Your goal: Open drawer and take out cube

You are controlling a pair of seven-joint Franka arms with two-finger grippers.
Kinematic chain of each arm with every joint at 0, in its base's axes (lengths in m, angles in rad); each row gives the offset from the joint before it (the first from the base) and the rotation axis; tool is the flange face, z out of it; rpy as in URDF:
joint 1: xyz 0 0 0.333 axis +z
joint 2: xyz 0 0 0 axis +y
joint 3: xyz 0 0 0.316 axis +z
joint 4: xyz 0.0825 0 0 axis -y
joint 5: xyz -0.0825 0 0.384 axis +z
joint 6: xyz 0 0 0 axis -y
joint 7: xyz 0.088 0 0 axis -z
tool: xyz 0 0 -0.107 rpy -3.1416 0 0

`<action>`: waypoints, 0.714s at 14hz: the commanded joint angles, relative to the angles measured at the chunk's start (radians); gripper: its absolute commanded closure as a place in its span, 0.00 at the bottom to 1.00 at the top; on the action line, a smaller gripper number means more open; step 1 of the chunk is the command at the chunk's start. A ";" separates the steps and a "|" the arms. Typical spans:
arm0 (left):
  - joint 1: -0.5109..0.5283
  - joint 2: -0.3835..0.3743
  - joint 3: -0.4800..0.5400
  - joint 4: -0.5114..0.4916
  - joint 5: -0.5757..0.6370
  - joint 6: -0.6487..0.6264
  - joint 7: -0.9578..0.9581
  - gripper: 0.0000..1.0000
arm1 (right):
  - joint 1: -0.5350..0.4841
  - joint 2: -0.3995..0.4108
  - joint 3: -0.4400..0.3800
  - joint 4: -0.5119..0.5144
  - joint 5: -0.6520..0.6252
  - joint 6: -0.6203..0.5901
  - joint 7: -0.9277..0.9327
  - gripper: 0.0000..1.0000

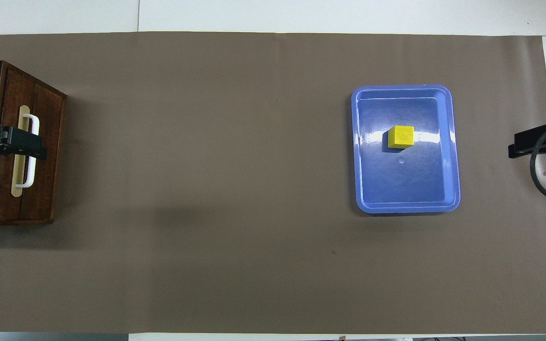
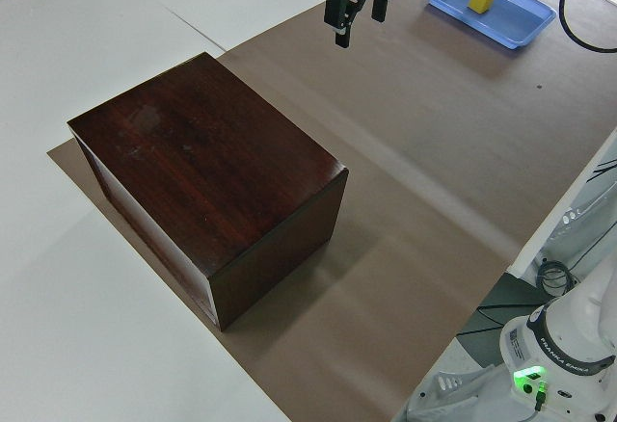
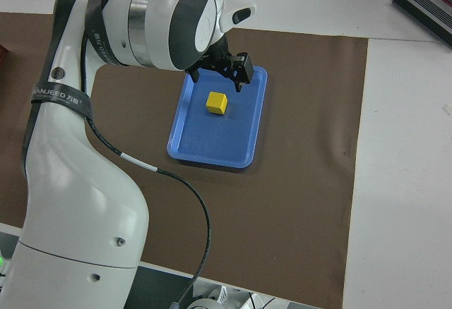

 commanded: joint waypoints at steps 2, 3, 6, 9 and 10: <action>0.001 -0.009 0.006 0.003 0.002 0.007 0.002 0.00 | -0.009 -0.027 0.007 -0.041 -0.030 0.023 -0.032 0.00; 0.001 -0.009 0.006 0.003 0.002 0.005 0.002 0.00 | -0.011 -0.026 0.007 -0.041 -0.044 0.019 -0.047 0.00; 0.001 -0.009 0.006 0.003 0.002 0.005 0.002 0.00 | -0.012 -0.024 0.006 -0.041 -0.052 0.017 -0.096 0.00; 0.001 -0.009 0.006 0.001 0.002 0.007 0.002 0.00 | -0.014 -0.023 0.006 -0.038 -0.051 0.005 -0.093 0.00; 0.001 -0.009 0.006 0.003 0.002 0.007 0.002 0.00 | -0.014 -0.023 0.006 -0.035 -0.051 -0.001 -0.095 0.00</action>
